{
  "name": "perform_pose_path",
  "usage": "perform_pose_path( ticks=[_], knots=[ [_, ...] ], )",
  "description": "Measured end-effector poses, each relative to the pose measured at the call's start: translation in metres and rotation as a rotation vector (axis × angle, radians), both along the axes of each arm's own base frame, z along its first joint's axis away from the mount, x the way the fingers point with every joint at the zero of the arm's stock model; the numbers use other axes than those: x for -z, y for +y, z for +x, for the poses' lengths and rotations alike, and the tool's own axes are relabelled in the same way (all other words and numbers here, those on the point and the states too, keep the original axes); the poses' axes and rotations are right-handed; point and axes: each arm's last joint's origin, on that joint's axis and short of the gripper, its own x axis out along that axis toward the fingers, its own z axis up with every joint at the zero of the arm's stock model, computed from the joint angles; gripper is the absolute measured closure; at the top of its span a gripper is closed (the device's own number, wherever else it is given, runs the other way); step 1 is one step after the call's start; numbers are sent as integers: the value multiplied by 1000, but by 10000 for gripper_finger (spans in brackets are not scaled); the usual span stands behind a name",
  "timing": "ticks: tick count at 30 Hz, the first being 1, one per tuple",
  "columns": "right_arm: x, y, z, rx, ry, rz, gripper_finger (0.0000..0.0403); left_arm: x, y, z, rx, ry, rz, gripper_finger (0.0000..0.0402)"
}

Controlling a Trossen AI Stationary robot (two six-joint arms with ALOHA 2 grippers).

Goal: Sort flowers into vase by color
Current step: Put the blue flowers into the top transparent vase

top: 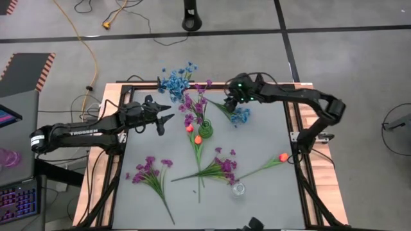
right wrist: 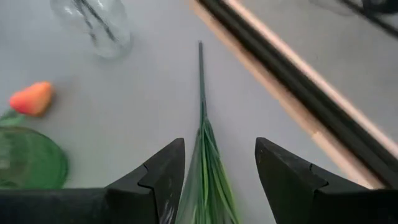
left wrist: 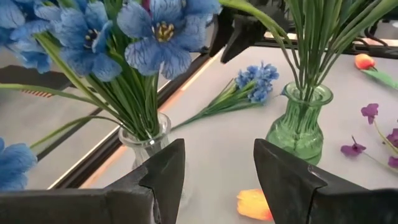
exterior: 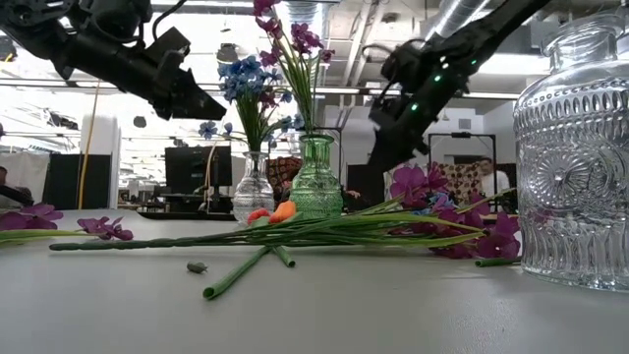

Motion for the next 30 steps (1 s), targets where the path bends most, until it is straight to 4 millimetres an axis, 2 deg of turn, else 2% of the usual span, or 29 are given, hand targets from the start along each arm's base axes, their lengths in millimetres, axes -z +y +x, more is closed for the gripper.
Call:
perform_pose_path(
  ticks=[13, 24, 30],
  knots=[
    [37, -19, 25, -35, 173, 83, 180, 1, 0, 0, 2, 4, -2, 221],
    [76, -20, 26, -38, 299, 166, 180, 1, -1, 0, 3, 5, -5, 221],
    [82, -17, 23, -41, 358, 202, 187, 1, -1, 0, 3, 4, -6, 221]
  ],
)
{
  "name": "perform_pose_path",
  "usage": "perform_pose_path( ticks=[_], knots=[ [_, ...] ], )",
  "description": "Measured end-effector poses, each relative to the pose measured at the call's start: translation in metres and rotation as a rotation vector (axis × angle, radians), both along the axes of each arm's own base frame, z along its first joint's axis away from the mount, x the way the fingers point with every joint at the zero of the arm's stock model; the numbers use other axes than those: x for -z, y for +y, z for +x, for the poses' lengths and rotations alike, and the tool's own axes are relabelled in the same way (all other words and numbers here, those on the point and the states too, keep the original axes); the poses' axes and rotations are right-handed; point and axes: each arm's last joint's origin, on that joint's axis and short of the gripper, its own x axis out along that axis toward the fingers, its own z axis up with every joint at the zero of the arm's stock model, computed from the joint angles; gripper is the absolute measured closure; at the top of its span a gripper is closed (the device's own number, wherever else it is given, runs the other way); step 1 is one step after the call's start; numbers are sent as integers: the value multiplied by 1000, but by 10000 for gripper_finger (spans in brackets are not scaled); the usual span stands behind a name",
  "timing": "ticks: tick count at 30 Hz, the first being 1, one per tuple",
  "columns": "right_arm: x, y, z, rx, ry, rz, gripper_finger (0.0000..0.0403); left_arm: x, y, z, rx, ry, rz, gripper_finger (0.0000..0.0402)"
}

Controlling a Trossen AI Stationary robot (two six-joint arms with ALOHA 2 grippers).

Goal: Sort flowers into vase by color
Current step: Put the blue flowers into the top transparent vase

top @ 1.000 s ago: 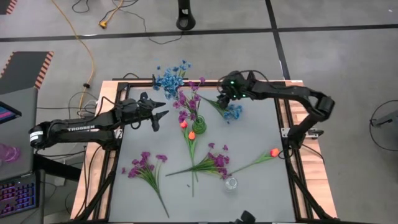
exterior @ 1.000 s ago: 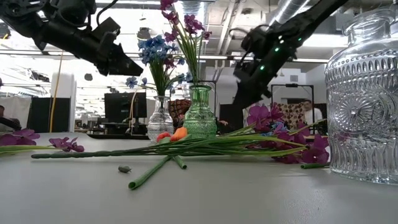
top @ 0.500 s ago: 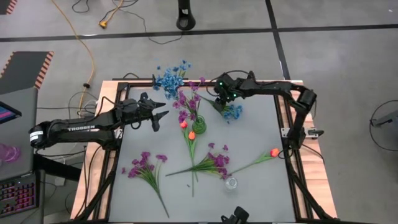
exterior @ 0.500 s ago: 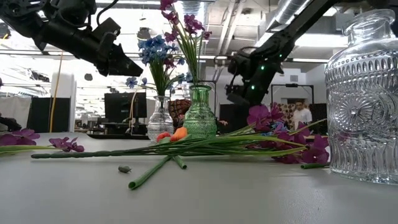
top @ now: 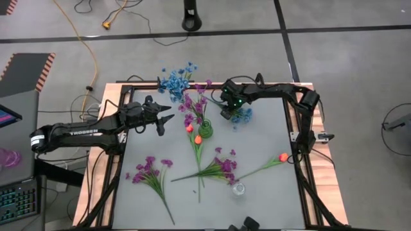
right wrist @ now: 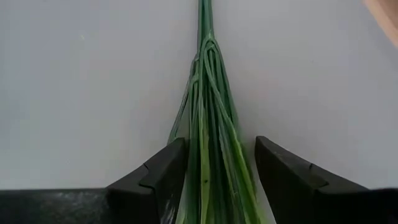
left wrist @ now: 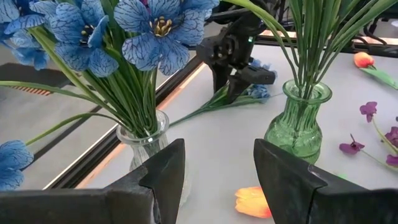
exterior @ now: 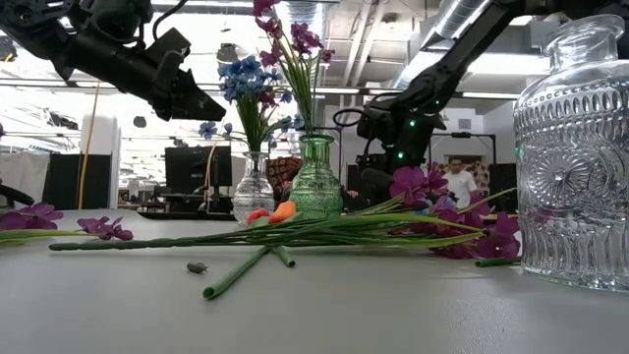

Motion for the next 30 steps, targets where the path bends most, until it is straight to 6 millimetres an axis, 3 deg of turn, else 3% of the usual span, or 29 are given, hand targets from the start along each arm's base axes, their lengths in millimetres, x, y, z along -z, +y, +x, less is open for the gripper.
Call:
perform_pose_path(
  ticks=[16, 24, 30],
  knots=[
    [-6, 5, -7, 0, 38, 31, 368, 0, 0, 0, -2, -3, -7, 221],
    [-44, 17, -27, -19, 84, 28, 360, 0, 0, 0, -4, -8, -15, 221],
    [-75, 37, -38, -64, 89, 18, 358, 0, 0, 0, -10, -22, -42, 221]
  ],
)
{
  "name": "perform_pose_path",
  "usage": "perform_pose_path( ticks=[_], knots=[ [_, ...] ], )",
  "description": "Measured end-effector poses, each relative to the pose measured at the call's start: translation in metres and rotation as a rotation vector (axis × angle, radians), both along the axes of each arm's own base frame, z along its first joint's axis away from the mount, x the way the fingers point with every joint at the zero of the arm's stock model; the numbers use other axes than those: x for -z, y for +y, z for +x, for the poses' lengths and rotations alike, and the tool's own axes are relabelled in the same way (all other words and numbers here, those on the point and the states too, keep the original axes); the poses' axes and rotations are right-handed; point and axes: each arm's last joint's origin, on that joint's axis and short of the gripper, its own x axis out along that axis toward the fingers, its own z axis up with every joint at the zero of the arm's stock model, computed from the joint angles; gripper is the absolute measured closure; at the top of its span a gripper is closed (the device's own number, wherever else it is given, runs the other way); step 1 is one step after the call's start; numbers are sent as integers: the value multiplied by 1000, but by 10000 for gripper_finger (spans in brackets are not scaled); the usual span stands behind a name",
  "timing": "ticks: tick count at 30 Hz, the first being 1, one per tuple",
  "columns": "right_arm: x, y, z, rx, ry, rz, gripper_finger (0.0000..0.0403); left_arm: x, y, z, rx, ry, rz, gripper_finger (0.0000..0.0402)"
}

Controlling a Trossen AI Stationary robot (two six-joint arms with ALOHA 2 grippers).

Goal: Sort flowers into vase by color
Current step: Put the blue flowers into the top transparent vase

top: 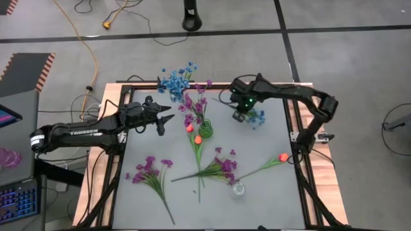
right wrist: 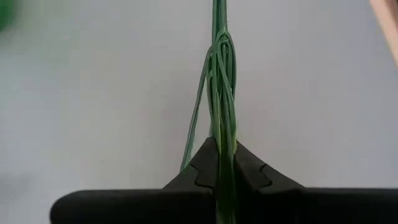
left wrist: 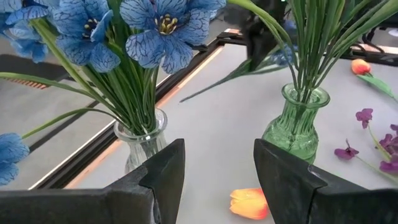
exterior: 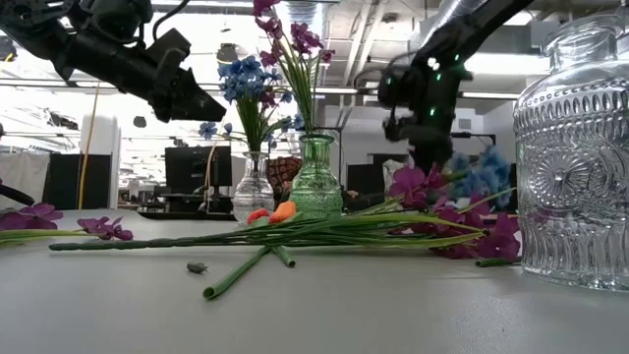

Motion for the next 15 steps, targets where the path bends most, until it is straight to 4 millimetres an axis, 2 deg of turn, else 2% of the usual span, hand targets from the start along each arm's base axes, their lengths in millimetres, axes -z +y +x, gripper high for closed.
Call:
perform_pose_path(
  ticks=[8, 15],
  knots=[
    [-40, 39, -8, -112, -57, -35, 361, -1, -3, 1, 82, -30, -54, 221],
    [-63, 82, -11, -250, -108, -52, 361, -3, -13, 4, 195, -55, -85, 221]
  ],
)
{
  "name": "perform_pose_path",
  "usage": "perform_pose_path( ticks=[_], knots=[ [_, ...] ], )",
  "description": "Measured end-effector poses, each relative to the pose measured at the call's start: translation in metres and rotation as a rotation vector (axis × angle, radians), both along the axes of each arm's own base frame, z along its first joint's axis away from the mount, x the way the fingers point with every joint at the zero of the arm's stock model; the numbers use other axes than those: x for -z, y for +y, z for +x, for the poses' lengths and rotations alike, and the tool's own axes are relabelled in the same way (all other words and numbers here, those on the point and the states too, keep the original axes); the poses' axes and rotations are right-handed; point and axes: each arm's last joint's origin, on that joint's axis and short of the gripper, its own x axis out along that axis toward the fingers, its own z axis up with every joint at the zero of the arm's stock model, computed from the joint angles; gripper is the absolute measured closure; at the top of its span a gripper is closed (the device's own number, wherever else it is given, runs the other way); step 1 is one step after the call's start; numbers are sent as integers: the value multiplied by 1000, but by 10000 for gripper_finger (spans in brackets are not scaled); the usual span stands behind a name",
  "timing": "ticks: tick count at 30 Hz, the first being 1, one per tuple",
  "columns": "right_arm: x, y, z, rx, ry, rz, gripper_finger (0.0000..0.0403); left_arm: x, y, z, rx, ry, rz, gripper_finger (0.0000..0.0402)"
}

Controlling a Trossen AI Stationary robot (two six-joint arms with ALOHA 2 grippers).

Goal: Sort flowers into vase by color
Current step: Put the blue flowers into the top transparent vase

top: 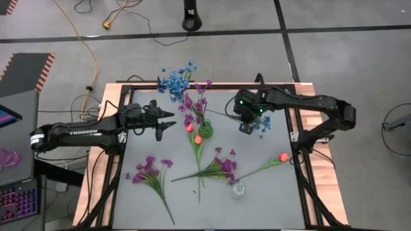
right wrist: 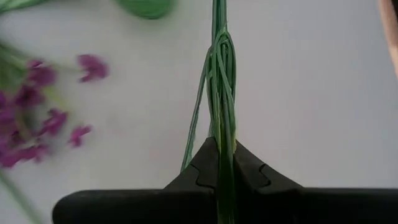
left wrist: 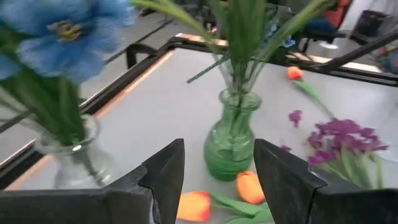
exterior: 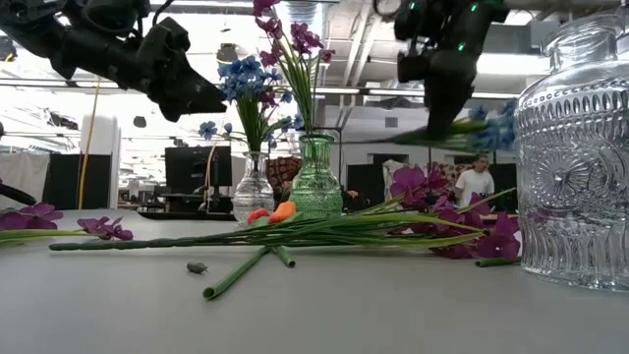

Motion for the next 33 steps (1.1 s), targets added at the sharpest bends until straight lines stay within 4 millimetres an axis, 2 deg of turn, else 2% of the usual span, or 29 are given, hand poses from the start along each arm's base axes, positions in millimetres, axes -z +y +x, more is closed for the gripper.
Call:
perform_pose_path(
  ticks=[10, 18, 28, 33],
  knots=[
    [-9, 52, 0, -189, -6, -1, 361, -14, -21, 5, 115, -44, -22, 221],
    [-10, 87, 4, -322, -27, -9, 361, -14, -45, 7, 216, -22, -153, 221],
    [-16, 119, 14, -408, -160, -100, 362, -16, -82, 7, 283, -48, -297, 221],
    [-20, 132, 18, -506, -231, -196, 362, -21, -96, 11, 294, -125, -347, 221]
  ],
)
